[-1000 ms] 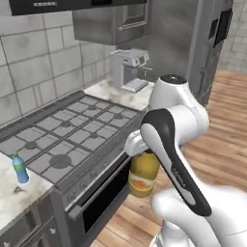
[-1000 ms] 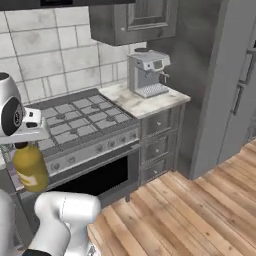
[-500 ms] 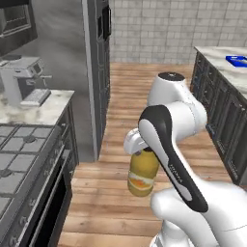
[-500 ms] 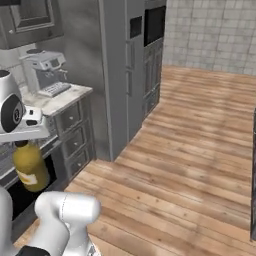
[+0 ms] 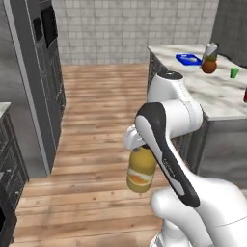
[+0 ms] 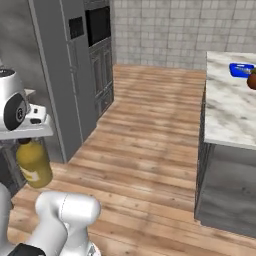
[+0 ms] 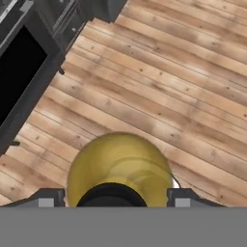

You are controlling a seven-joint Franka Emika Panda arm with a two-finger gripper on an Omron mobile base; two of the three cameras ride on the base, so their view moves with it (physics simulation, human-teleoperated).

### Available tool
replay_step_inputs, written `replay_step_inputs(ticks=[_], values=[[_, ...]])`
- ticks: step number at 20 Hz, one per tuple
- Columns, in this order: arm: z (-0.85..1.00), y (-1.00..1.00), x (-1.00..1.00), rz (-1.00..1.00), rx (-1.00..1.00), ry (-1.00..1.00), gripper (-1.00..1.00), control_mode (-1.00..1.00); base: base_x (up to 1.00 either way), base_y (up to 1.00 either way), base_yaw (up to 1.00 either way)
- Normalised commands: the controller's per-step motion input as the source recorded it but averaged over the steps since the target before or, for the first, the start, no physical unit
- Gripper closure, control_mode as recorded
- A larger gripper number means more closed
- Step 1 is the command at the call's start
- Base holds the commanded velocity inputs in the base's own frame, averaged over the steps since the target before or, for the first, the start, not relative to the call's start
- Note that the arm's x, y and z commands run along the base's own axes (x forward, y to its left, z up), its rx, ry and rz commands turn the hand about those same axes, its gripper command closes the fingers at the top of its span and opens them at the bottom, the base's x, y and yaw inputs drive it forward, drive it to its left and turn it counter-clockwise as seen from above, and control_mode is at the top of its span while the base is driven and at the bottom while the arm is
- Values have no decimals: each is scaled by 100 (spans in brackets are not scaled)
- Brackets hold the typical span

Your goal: Place the drinks on the dining counter in a tight cluster.

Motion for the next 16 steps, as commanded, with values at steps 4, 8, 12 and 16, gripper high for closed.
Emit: replay_step_inputs(ticks=[4, 8, 12, 16], values=[[0, 0, 0, 0, 0, 0, 100, 100, 7, -100, 3], [0, 0, 0, 0, 0, 0, 100, 100, -11, -100, -2], [0, 0, 0, 0, 0, 0, 100, 100, 17, -100, -20], [0, 0, 0, 0, 0, 0, 100, 100, 40, -100, -23]])
